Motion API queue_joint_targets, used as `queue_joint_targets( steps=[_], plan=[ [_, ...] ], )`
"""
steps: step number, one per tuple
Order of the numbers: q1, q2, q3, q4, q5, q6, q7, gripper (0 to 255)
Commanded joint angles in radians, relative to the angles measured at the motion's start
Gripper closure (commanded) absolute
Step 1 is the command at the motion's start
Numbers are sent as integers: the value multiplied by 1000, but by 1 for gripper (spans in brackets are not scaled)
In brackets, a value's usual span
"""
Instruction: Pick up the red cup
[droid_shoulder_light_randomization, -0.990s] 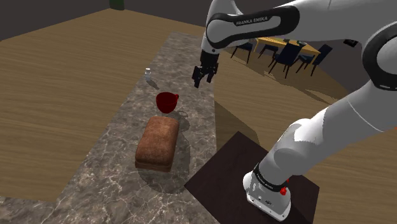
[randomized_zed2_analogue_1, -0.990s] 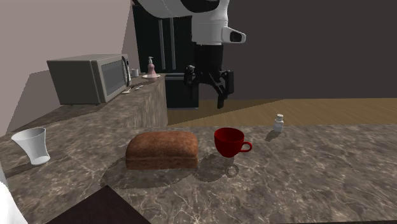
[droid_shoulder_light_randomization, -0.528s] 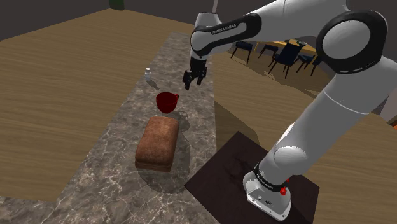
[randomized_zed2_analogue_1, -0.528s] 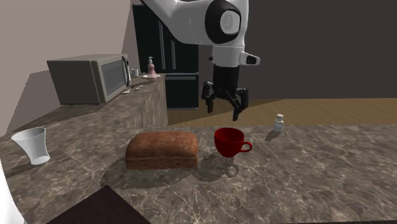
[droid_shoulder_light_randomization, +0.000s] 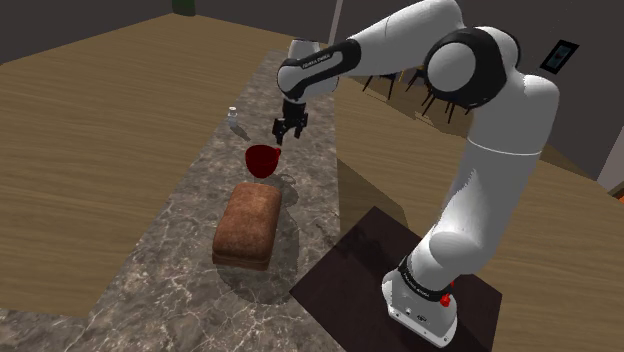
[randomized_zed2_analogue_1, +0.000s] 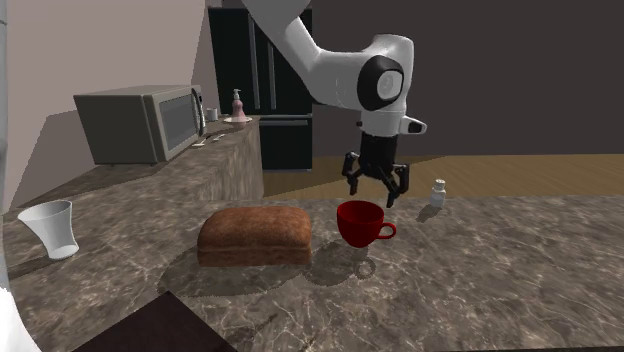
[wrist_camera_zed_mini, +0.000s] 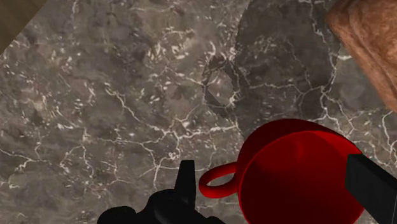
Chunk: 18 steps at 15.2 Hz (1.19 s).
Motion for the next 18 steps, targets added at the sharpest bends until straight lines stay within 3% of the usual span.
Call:
queue_joint_targets(
  steps=[1, 7, 17, 18],
  plan=[
    [-8, 84, 0, 66, 9, 16, -13, 0],
    [-30, 330, 7, 319, 28, 4, -32, 0],
    [-32, 392, 11, 312, 34, 73, -38, 0],
    [-32, 392, 11, 311, 34, 74, -38, 255]
  ],
)
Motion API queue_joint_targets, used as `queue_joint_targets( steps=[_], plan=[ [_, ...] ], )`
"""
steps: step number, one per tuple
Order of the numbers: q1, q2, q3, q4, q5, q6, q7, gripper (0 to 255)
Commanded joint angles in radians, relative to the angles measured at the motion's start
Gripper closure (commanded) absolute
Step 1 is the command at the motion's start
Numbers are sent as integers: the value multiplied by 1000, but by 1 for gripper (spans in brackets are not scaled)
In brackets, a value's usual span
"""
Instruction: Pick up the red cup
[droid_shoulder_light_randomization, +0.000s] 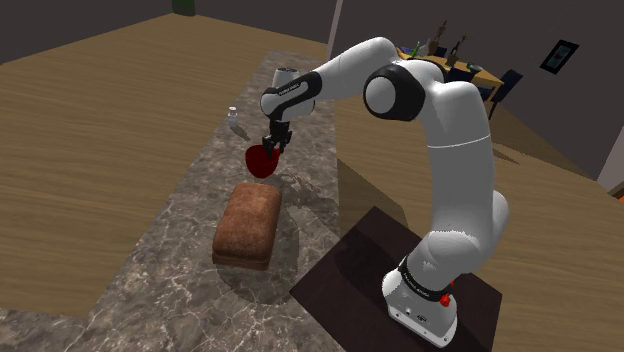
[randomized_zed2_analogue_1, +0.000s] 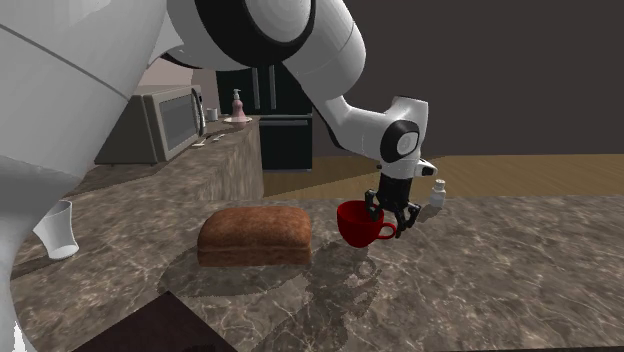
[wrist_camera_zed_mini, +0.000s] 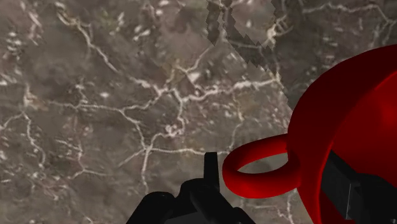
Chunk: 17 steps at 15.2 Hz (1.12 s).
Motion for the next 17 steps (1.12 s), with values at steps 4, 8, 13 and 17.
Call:
queue_joint_targets(
  steps=[4, 8, 13, 17],
  plan=[
    [0, 1, 0, -1, 0, 1, 0, 255],
    [0, 0, 0, -2, 0, 2, 0, 255],
    [1, -33, -2, 2, -3, -35, 3, 255],
    [2, -64, -4, 9, -6, -73, 6, 255]
  ],
)
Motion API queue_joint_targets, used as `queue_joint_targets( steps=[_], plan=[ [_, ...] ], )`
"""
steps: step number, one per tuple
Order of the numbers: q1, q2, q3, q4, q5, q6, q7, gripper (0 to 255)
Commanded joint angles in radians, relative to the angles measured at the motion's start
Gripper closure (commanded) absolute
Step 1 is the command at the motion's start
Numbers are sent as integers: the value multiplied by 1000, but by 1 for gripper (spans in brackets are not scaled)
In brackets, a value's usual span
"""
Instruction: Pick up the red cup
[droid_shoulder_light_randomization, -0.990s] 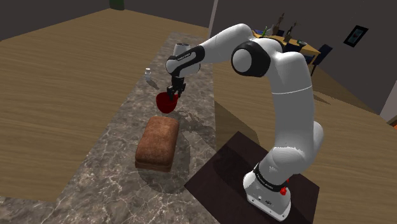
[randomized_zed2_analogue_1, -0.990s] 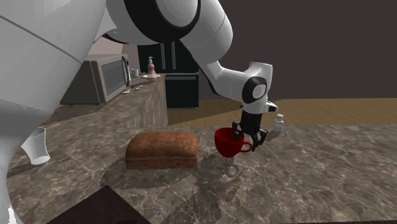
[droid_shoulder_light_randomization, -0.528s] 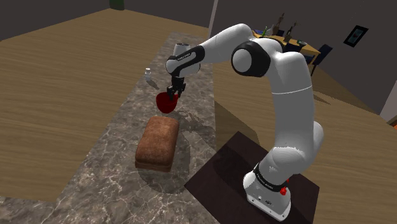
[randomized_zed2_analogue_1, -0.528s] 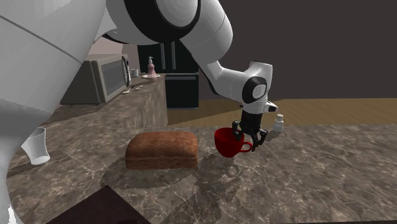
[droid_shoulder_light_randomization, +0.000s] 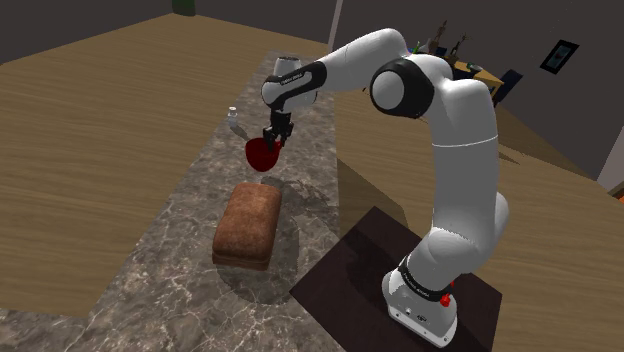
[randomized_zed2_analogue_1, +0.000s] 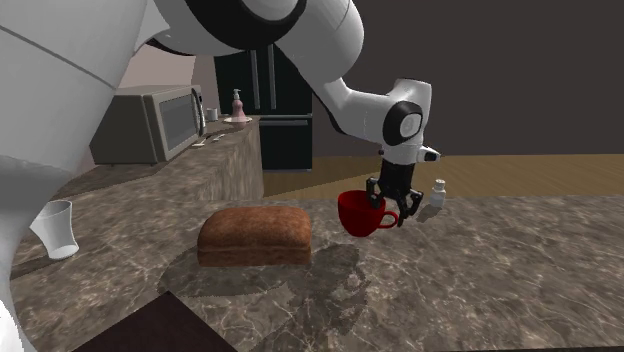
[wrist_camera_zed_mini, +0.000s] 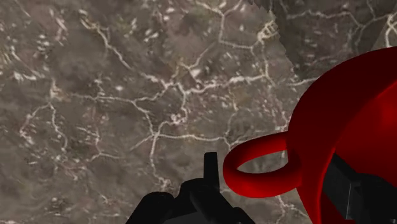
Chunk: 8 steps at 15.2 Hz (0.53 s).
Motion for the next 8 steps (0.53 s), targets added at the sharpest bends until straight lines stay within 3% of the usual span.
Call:
queue_joint_targets(
  steps=[1, 8],
  plan=[
    [2, -15, -1, 5, -2, -19, 3, 255],
    [3, -58, -3, 23, -6, -80, 8, 255]
  ],
)
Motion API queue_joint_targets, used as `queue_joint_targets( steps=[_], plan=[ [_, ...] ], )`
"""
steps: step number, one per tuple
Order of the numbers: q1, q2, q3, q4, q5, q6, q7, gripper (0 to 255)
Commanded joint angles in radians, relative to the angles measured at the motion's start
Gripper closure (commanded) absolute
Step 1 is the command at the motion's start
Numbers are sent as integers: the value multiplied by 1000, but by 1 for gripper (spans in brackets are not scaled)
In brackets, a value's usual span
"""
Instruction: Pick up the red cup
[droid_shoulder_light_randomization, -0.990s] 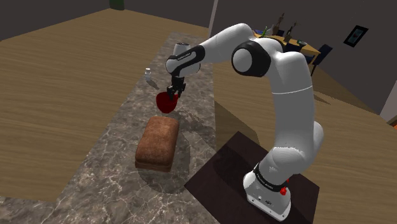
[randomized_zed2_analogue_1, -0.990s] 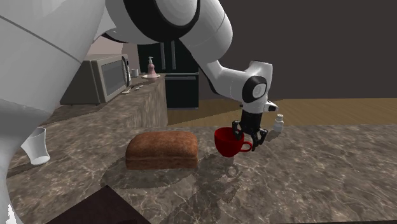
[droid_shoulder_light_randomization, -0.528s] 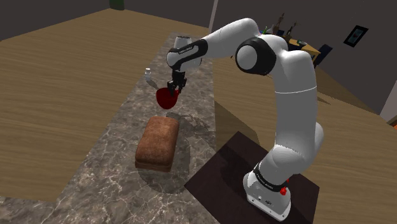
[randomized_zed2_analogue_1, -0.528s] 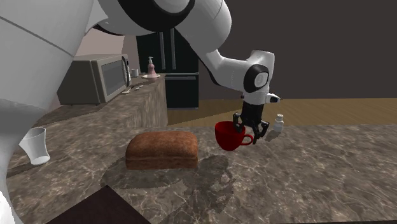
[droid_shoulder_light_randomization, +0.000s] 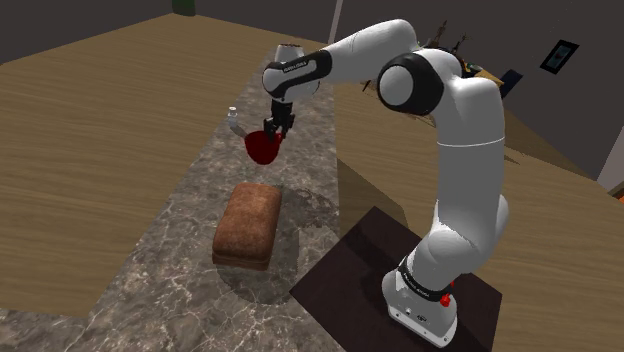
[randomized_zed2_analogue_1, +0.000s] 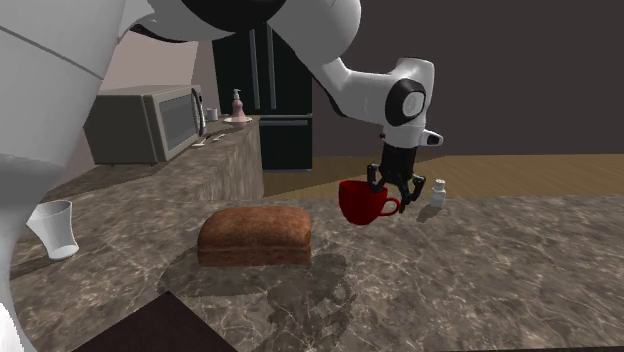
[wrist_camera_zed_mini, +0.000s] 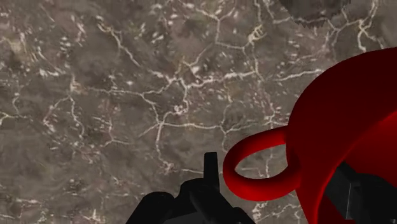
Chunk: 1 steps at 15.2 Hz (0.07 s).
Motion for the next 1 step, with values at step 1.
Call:
queue_joint_targets(
  steps=[1],
  plan=[
    [0, -3, 0, 5, 0, -7, 1, 255]
  ],
)
